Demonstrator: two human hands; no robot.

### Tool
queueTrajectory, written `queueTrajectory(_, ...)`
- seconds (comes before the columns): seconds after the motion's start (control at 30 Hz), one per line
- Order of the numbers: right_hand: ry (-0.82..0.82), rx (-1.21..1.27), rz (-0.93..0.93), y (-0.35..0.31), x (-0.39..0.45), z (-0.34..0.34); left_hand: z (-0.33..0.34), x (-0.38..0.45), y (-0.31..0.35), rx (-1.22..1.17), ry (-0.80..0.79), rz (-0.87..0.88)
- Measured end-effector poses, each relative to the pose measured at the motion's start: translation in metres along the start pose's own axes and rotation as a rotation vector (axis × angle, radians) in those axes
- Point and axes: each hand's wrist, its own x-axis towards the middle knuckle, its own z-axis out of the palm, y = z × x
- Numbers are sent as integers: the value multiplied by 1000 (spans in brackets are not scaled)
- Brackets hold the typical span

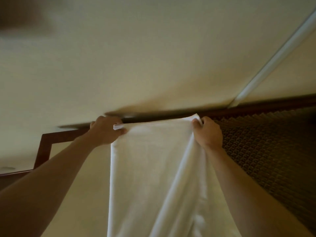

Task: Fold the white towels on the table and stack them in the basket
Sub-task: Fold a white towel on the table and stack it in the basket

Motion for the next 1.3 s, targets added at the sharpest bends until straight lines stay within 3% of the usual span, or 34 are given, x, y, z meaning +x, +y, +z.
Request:
queueTrajectory(0.1, 10, 12, -11, 5, 1, 1, 0, -3, 4, -259, 79, -16)
queueTrajectory(0.23, -12, -9, 41, -4, 4, 0, 21, -7, 9, -325, 183, -82)
queueTrajectory(0.47, -66, 121, 67, 1, -3, -17, 43, -46, 14, -571, 396, -360)
queueTrajectory(0.63, -175, 64, 80, 17, -28, -28, 58, -75, 9, -492, 273, -426)
queueTrajectory(0.73, -143, 110, 57, 21, -34, -27, 59, -76, 11, -518, 249, -457)
queueTrajectory(0.93, -18, -60, 64, 20, -44, -12, 76, -80, 23, -463, 427, -421)
queueTrajectory(1.0, -15, -11, 72, 17, -44, -13, 79, -85, 25, -442, 447, -421)
queueTrajectory(1.3, -197, 142, 154, 47, -81, -46, 78, -128, 12, -638, 320, -453)
